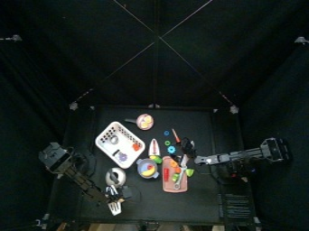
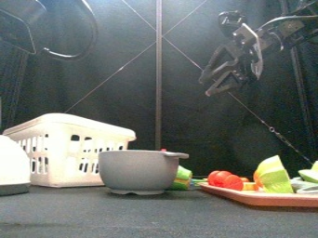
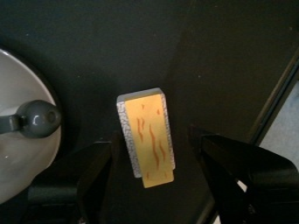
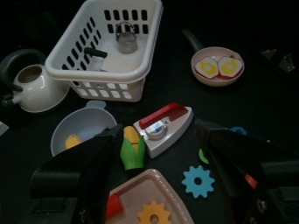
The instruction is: Grab egg sushi
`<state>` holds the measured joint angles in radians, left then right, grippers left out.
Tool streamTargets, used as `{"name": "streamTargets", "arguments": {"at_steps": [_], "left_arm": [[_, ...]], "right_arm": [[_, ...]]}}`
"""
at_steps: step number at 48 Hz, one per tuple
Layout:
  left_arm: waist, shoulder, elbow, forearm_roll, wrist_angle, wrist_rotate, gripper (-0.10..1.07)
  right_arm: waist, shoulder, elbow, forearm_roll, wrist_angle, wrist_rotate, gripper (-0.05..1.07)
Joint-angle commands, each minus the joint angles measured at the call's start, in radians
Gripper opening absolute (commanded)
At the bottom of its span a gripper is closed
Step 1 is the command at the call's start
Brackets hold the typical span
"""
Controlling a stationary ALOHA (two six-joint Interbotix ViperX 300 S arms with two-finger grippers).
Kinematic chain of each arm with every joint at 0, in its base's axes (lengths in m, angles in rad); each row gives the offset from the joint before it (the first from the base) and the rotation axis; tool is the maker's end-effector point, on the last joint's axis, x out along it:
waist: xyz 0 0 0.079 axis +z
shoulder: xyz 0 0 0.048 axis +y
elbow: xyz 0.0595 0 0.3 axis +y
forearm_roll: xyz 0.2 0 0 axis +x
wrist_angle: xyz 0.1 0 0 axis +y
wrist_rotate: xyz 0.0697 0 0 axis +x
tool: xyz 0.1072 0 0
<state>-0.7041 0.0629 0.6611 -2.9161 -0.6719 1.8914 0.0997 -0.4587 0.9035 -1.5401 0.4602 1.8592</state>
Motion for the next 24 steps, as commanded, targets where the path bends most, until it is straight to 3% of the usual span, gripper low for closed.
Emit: {"name": "streamTargets", "arguments": {"at_steps": [1,24], "left_arm": [[0.012,-0.014,-0.002,0.002,0.003,0.002,0.94],[0.041,-0.034,-0.011,-0.002,0.003,0.003,0.65]], "right_arm": [[0.002,-0.008,-0.008,0.003,0.002,0.002,0.96],[0.002,-0.008,-0.005,0.006,0.002,0.000,0.96]]}}
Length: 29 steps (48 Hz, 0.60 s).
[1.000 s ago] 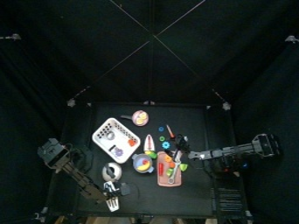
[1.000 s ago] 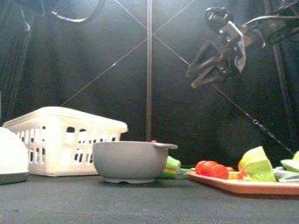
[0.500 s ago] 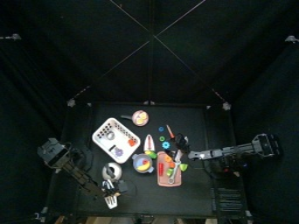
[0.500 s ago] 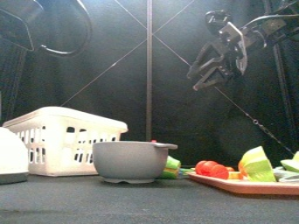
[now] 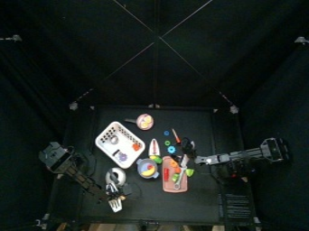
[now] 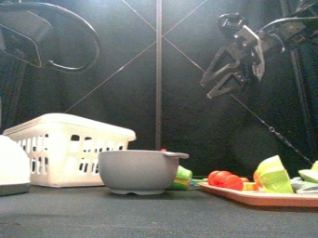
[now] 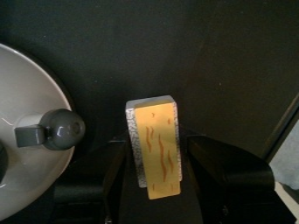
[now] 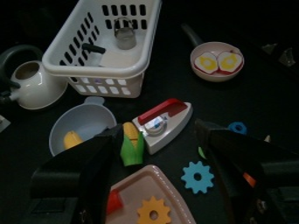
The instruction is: Grab egg sushi
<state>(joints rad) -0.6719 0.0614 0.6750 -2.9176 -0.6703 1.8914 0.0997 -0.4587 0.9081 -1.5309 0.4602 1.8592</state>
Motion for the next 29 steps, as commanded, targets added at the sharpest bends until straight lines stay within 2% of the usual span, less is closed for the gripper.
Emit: {"name": "streamTargets", "arguments": {"at_steps": [1,13,29], "left_arm": [[0.009,-0.038,-0.028,0.003,0.000,0.003,0.64],[0.023,-0.117,-0.060,0.034,-0.017,0.003,0.59],[0.025,-0.112,-0.054,0.026,-0.028,0.003,0.59]], "right_arm": [[0.002,-0.008,-0.009,-0.003,0.000,0.000,0.96],[0.003,-0.008,-0.009,-0.003,0.002,0.000,0.96],[0.003,-0.008,-0.008,-0.003,0.002,0.000,0.96]]}}
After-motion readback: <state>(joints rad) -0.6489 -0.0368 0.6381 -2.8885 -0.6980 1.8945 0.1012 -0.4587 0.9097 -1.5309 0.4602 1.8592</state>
